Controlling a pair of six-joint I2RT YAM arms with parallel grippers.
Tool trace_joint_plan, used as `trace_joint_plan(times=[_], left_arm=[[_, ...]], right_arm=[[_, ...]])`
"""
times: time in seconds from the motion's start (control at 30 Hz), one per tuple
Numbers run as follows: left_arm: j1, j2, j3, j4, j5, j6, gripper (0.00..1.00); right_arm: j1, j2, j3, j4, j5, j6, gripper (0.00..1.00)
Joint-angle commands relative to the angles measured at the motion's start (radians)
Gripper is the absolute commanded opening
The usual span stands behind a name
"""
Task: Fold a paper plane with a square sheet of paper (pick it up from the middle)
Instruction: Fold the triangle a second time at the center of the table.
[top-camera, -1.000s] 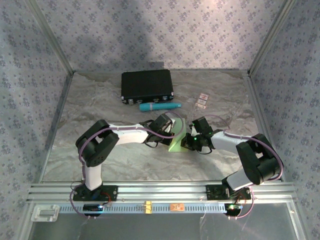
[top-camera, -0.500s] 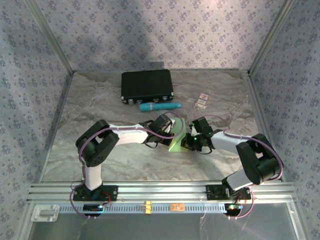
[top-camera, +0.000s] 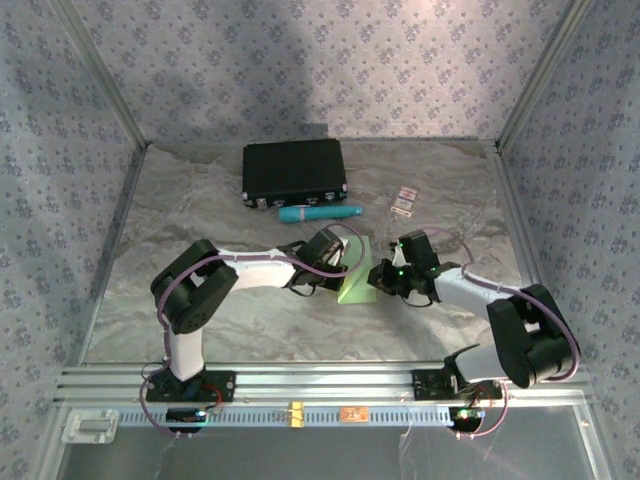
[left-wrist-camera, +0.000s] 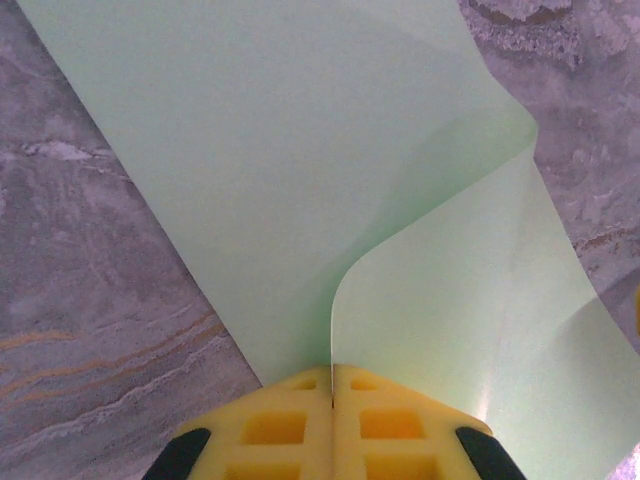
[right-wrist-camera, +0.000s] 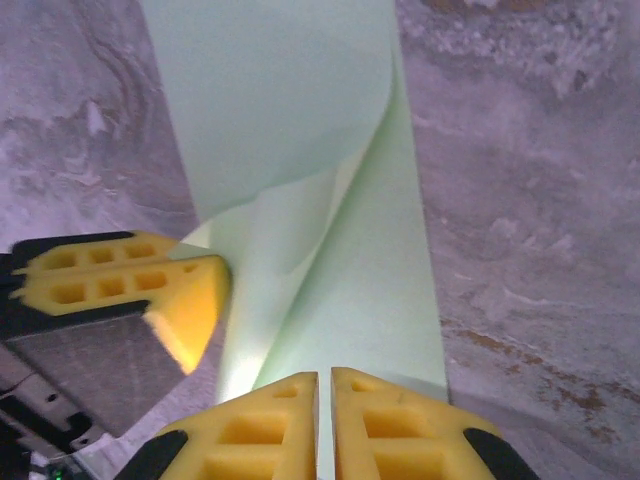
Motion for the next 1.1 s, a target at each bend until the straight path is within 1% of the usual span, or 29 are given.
trace_joint_plan(times=[0.0,0.23,0.37,0.63,1.07], left_arm=[[0.004,-0.002,-0.031,-0.032,0.016,-0.027,0.0],[0.004,-0.007,-0.034,-0.037,0.014,-0.037,0.0],[0.004,-0.008,-0.034,-0.04,0.007,-0.037,0.0],[0.005,-0.002,-0.035,-0.042,0.005,-0.03,0.0],[0.005,-0.002,-0.03,-0.056,-0.001,-0.021,0.0]], right_arm=[[-0.014,-0.032,-0.032,0.063,-0.047,0.049,0.12],[-0.012,-0.023,-0.054,0.161,-0.088,0.104,0.07],[0.002,0.013,-0.046,0.215,-0.099,0.128,0.03],[0.051,0.128,0.011,0.289,-0.095,0.157,0.01],[0.072,0.213,0.029,0.349,-0.093,0.185,0.01]])
